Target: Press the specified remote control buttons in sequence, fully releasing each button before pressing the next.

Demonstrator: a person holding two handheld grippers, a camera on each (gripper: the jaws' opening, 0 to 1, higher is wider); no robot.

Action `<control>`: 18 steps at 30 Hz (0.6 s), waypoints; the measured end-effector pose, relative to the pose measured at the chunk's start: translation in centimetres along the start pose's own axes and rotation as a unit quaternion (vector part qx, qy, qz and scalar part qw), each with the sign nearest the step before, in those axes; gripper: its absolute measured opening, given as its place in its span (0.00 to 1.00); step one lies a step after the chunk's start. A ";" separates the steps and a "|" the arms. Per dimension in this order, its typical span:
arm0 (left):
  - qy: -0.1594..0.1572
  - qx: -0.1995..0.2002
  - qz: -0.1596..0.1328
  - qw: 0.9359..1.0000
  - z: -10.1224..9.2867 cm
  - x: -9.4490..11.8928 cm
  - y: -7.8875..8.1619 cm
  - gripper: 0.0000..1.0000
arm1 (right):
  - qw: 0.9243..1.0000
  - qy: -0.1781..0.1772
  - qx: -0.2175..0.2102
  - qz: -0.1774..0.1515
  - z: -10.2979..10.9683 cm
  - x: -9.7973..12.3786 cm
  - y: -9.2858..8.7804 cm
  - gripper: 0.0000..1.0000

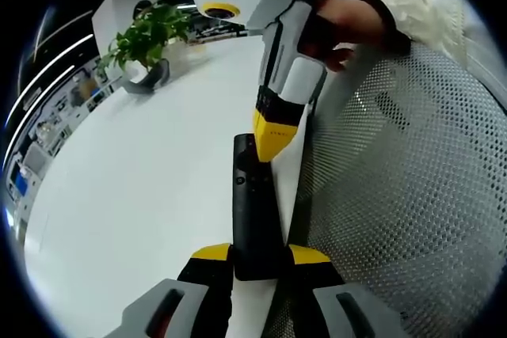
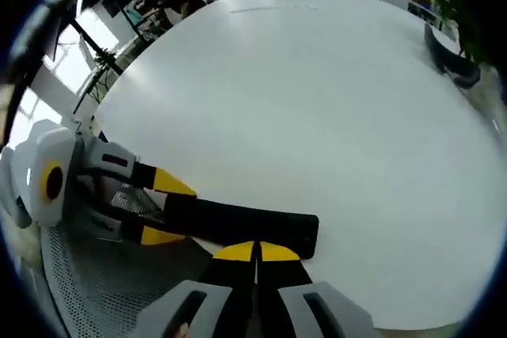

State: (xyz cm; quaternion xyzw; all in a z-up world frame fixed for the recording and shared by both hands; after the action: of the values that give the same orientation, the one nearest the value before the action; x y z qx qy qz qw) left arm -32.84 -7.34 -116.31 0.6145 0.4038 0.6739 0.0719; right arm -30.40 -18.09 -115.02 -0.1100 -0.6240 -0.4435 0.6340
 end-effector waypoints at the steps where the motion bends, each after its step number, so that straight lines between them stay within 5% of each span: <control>1: 0.000 -0.001 0.000 1.000 0.0 0.0 0.0 0.25 | 1.000 0.003 -0.005 -0.001 -0.1 0.0 0.0 0.00; 6: 0.000 0.000 0.002 1.000 0.0 0.0 0.0 0.25 | 1.000 0.011 -0.026 -0.007 -0.1 0.2 0.1 0.00; 18: -0.002 -0.009 0.005 1.000 -0.2 -0.1 0.0 0.24 | 1.000 0.010 0.005 -0.024 0.4 0.1 0.7 0.00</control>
State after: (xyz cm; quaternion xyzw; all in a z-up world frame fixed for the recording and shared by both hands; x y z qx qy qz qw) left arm -32.95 -7.47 -116.33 0.6170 0.3946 0.6767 0.0750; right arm -30.22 -17.41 -114.52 -0.0873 -0.6218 -0.4569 0.6300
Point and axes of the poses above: the point that each gripper's makers call its tool centre point, and the gripper's own axes: x roughly backward along the fingers, z roughly to its left, y roughly out of its top, the point moved 4 cm from there along x, roughly backward along the fingers, and after that the axes turned 14 degrees about x, right-handed, at the moved point
